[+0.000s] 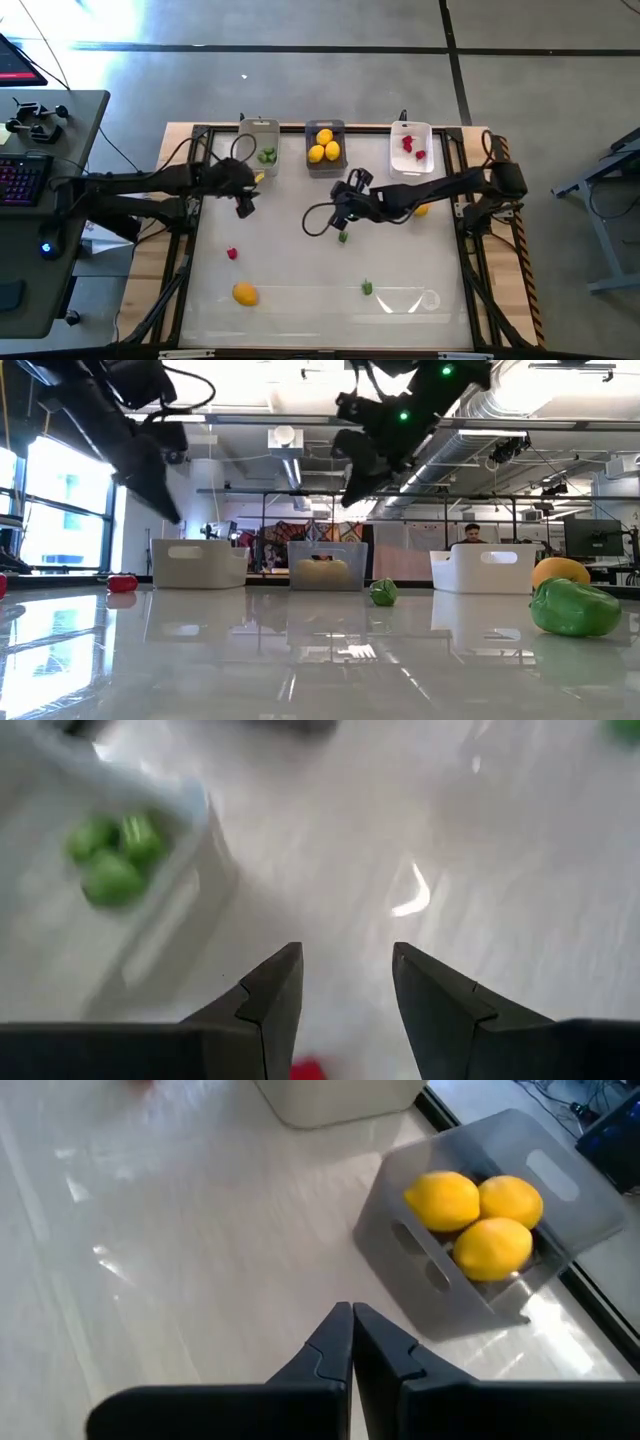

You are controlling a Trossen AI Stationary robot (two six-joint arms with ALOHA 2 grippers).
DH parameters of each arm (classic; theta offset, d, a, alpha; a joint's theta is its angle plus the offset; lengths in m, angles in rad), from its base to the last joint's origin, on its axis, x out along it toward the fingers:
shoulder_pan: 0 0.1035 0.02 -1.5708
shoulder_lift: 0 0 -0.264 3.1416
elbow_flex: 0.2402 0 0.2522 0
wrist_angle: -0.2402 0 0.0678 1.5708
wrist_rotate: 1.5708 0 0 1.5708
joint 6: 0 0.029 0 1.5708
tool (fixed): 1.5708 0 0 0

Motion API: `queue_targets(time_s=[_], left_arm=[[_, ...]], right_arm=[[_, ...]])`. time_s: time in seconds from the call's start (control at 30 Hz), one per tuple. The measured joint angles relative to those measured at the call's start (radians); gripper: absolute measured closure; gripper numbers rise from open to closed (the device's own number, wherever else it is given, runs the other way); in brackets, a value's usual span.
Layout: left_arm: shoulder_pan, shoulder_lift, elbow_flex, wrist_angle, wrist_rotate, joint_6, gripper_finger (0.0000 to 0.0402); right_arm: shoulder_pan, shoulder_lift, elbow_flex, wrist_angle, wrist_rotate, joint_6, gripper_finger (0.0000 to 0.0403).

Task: Sort produce into baskets
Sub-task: Put the top red bell pepper into the white bin

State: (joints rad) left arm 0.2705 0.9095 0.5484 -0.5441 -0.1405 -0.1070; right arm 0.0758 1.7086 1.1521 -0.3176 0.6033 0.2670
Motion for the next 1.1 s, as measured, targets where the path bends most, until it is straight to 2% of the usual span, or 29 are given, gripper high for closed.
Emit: queue_targets(time_s=[0.23,0.37,0.6,0.77,1.1], left_arm=[[-0.029,0.077,0.0,-0.052,-0.058,-0.083,0.0257],[-0.02,0.173,0.002,-0.075,-0.071,-0.135,0.0257],[-0.004,0.349,0.101,-0.222,-0.138,-0.21,0.0257],[-0.007,0.442,0.108,-0.284,-0.128,-0.251,0.0257],[-0.003,0.499,0.108,-0.287,-0.118,-0.25,0.0263]], right_arm=[[0.004,-0.037,-0.032,0.023,0.008,0.005,0.0402],[0.004,-0.036,-0.032,0.023,0.01,0.005,0.0402],[0.004,-0.035,-0.032,0.023,0.01,0.004,0.0403],[0.004,-0.035,-0.032,0.02,0.01,0.003,0.0403],[0.004,-0.035,-0.032,0.015,0.01,0.004,0.0403]])
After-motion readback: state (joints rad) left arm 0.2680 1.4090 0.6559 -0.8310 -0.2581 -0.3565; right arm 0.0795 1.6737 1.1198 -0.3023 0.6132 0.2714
